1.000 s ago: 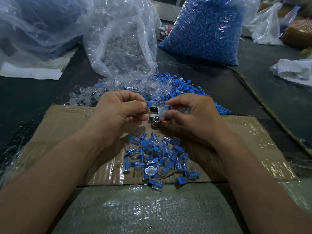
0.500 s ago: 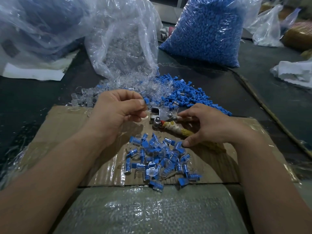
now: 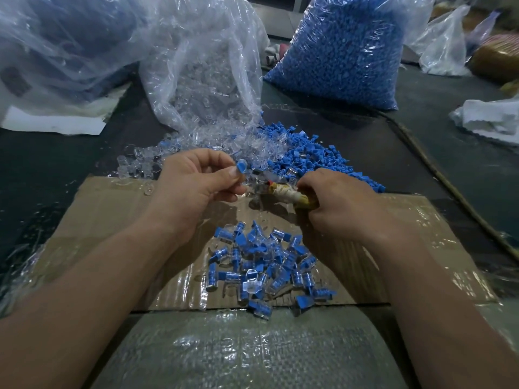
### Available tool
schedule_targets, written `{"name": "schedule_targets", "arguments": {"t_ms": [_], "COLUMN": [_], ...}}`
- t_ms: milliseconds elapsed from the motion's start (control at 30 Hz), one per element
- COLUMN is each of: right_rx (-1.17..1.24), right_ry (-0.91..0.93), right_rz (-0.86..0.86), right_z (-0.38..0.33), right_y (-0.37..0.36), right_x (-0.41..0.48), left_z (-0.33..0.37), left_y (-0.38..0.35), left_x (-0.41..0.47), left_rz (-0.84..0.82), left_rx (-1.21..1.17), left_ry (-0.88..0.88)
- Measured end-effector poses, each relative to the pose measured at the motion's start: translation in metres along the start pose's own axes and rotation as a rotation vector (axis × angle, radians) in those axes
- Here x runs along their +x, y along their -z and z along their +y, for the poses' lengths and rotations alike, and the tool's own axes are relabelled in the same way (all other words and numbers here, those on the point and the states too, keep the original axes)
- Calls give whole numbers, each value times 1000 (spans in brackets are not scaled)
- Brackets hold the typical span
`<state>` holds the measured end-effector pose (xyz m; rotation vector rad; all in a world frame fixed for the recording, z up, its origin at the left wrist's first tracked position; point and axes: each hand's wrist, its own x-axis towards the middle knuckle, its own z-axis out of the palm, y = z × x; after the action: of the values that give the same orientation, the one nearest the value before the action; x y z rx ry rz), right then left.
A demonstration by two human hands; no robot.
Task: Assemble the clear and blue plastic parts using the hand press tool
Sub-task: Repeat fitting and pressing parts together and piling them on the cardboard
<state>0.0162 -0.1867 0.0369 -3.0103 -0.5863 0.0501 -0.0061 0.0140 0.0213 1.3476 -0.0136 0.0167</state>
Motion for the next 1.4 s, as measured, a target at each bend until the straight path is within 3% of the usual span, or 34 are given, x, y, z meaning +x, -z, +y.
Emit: {"name": "schedule_targets", "arguments": {"t_ms": [267, 933, 1400], "right_rx": [264, 329, 356], "right_ry": [62, 126, 133], "right_rz": [285, 181, 198], "right_z": [-6, -17, -20], "right_y": [-3, -4, -5], "right_x": [0, -2, -1], "left_z": [-1, -2, -1], "left_y": [0, -3, -10], "left_x": [0, -3, -10], "left_rz": [49, 107, 168], "left_rx": [-2, 26, 92], "left_ry": [-69, -172, -218]}}
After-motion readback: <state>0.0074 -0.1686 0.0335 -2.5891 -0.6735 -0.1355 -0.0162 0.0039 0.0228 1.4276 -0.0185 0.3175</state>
